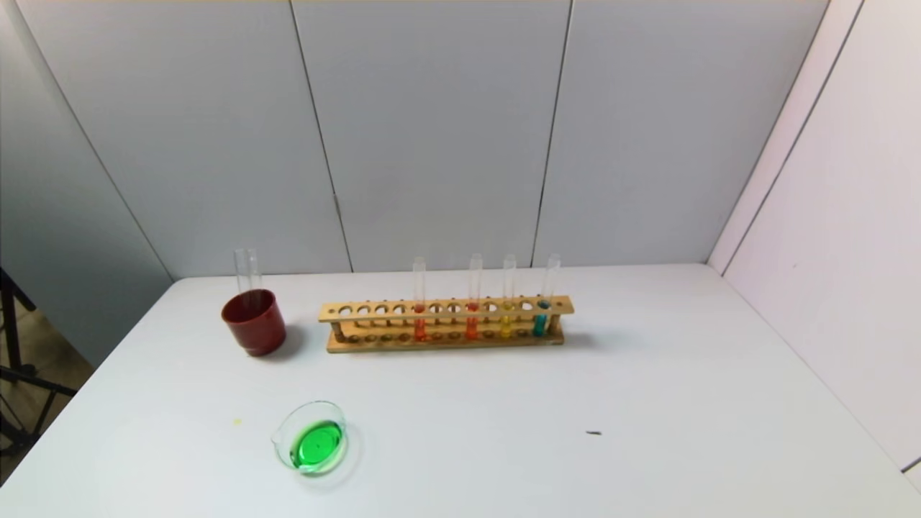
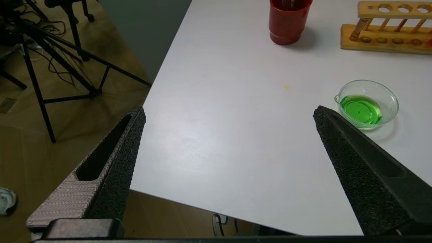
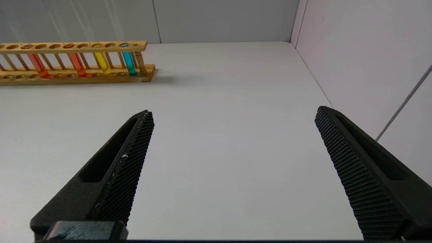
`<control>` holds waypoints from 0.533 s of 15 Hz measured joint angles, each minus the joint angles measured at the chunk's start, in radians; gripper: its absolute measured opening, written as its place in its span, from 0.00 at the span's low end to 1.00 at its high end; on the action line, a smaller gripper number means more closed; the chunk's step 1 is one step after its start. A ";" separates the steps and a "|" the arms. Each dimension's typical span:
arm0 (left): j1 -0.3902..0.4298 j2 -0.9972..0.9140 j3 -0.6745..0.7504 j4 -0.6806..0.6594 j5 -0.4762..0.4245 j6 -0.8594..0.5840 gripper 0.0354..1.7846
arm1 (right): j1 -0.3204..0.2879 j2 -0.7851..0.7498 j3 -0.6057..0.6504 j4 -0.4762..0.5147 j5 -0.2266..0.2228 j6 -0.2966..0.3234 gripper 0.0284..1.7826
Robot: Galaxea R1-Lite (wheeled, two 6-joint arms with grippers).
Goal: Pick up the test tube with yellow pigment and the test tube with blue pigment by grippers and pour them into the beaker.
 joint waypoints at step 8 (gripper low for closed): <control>0.010 -0.097 0.243 -0.250 -0.011 0.008 0.98 | -0.001 0.000 0.000 0.000 0.000 0.000 0.98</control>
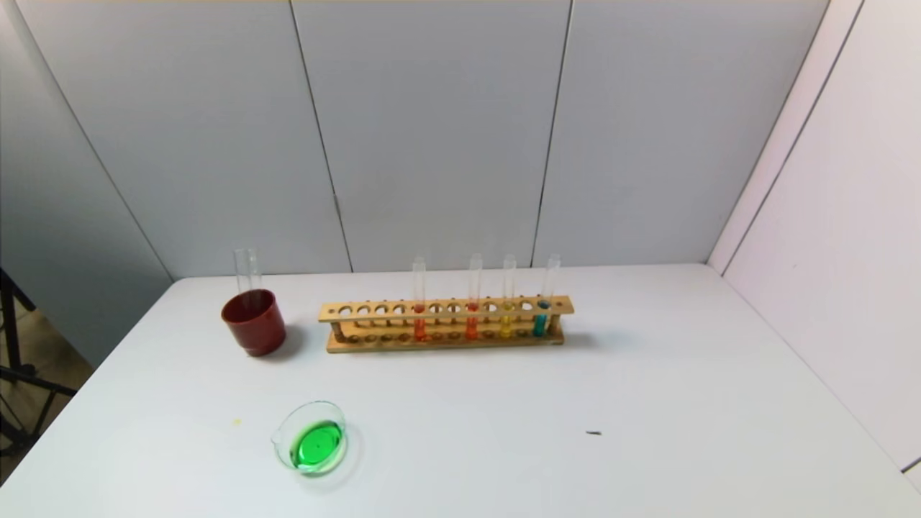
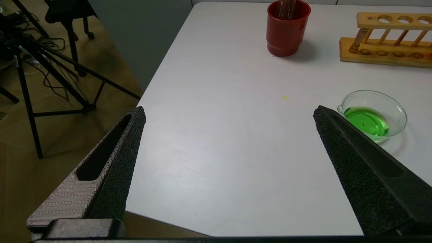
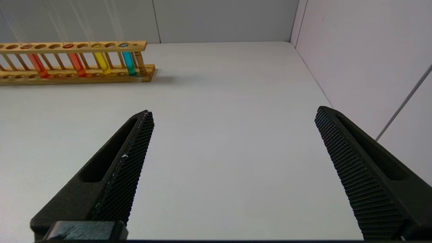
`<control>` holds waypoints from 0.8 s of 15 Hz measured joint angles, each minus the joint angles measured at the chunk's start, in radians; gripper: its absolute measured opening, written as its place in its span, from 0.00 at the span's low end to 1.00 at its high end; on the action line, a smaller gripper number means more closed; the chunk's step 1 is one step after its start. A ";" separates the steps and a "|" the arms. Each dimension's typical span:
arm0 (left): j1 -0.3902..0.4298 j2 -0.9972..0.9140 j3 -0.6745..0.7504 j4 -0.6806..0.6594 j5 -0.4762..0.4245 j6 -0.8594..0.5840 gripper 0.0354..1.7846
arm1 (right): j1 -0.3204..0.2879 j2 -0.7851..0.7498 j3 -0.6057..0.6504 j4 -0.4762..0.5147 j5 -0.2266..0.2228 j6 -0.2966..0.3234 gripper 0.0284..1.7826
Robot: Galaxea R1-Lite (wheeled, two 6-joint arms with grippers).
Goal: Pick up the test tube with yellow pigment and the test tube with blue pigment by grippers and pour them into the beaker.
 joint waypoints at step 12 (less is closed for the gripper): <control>-0.064 -0.219 0.247 -0.168 -0.193 0.107 0.98 | 0.000 0.000 0.000 0.000 0.000 0.000 0.98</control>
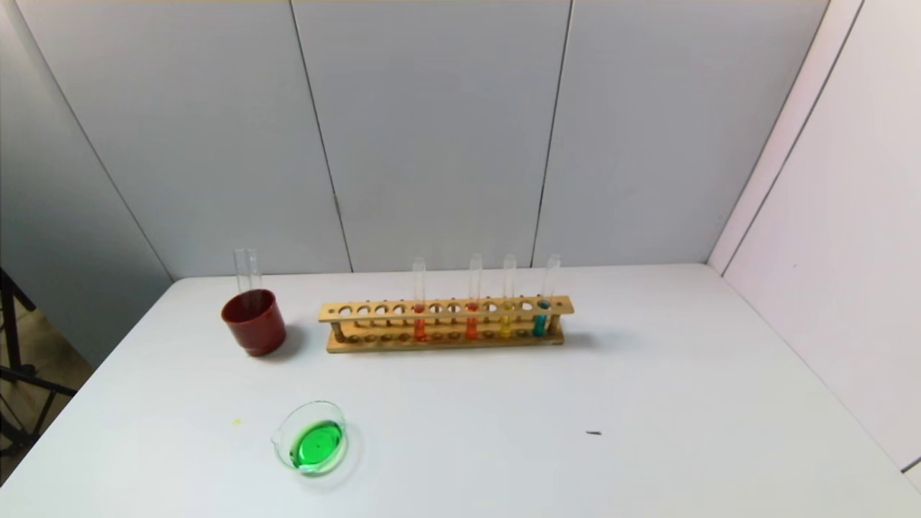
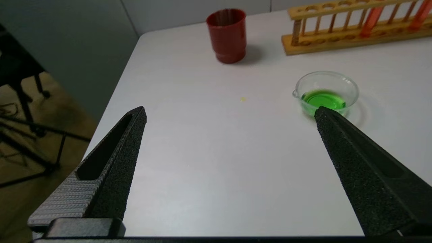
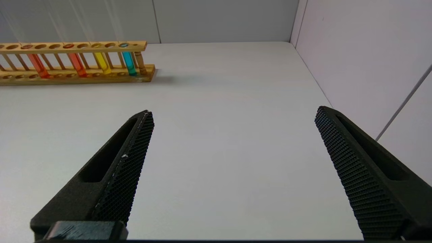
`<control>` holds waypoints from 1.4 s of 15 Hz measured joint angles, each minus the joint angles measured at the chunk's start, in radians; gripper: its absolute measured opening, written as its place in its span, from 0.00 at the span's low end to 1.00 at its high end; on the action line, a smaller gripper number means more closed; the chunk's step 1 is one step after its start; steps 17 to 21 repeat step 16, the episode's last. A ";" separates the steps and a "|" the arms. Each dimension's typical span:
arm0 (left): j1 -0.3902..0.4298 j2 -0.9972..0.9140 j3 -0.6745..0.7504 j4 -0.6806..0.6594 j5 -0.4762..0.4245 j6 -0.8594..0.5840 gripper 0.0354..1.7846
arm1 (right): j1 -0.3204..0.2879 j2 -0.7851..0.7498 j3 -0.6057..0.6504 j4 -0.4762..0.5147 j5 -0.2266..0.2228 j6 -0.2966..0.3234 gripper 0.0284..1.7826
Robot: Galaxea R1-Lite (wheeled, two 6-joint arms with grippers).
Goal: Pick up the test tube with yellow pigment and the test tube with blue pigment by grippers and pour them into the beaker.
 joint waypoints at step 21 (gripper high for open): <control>0.005 -0.037 0.053 -0.045 -0.059 -0.134 0.98 | 0.000 0.000 0.000 0.000 0.000 0.002 0.98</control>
